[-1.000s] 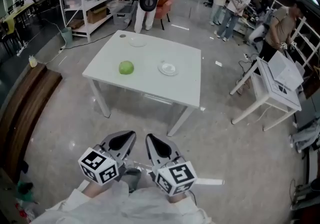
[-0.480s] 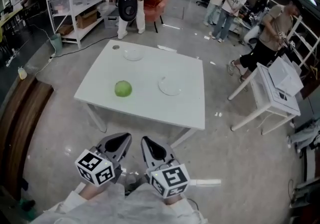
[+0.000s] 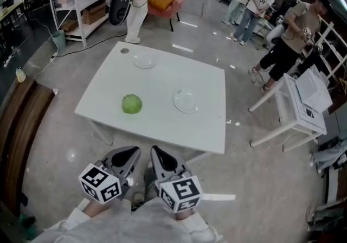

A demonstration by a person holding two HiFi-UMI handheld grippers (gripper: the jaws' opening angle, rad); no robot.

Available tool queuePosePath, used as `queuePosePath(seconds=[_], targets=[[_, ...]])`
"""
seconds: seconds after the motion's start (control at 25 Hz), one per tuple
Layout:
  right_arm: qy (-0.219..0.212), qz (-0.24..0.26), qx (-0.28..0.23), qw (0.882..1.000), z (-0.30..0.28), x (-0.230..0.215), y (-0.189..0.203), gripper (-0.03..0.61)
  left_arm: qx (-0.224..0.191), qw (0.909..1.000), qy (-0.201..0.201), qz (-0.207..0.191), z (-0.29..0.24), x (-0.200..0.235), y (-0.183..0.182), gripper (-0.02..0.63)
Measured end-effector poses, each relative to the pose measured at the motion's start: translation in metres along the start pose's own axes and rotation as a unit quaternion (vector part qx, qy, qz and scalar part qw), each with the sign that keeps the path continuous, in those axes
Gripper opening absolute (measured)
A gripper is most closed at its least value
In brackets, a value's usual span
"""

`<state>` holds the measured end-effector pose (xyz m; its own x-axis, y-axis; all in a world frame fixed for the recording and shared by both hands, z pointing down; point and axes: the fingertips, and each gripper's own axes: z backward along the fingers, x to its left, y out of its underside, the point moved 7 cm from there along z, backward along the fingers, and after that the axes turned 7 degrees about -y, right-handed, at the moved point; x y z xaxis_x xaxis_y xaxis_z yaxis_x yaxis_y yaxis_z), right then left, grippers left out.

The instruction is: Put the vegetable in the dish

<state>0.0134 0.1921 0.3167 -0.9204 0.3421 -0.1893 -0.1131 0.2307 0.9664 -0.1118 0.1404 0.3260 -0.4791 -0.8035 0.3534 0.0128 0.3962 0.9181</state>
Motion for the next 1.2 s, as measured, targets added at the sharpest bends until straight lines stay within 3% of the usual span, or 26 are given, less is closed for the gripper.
queuePosePath(seconds=[0.32,0.6,0.88,1.2], targets=[[-0.031,0.010,-0.008,0.999,-0.067,-0.071,-0.034,0.011,-0.009,0.9996,-0.027,-0.002,-0.069,0.048,-0.037,0.008],[-0.078,0.018,0.003,0.997,-0.124,-0.125,-0.057,0.011,-0.019,0.9968,-0.077,0.011,-0.114,0.089,-0.061,0.008],[-0.119,0.021,0.020,0.992,-0.157,-0.163,-0.062,0.011,-0.036,0.9879,-0.146,0.038,-0.138,0.118,-0.067,0.008],[-0.139,0.018,0.036,0.990,-0.177,-0.173,-0.057,0.011,-0.034,0.9845,-0.167,0.042,-0.149,0.130,-0.069,0.008]])
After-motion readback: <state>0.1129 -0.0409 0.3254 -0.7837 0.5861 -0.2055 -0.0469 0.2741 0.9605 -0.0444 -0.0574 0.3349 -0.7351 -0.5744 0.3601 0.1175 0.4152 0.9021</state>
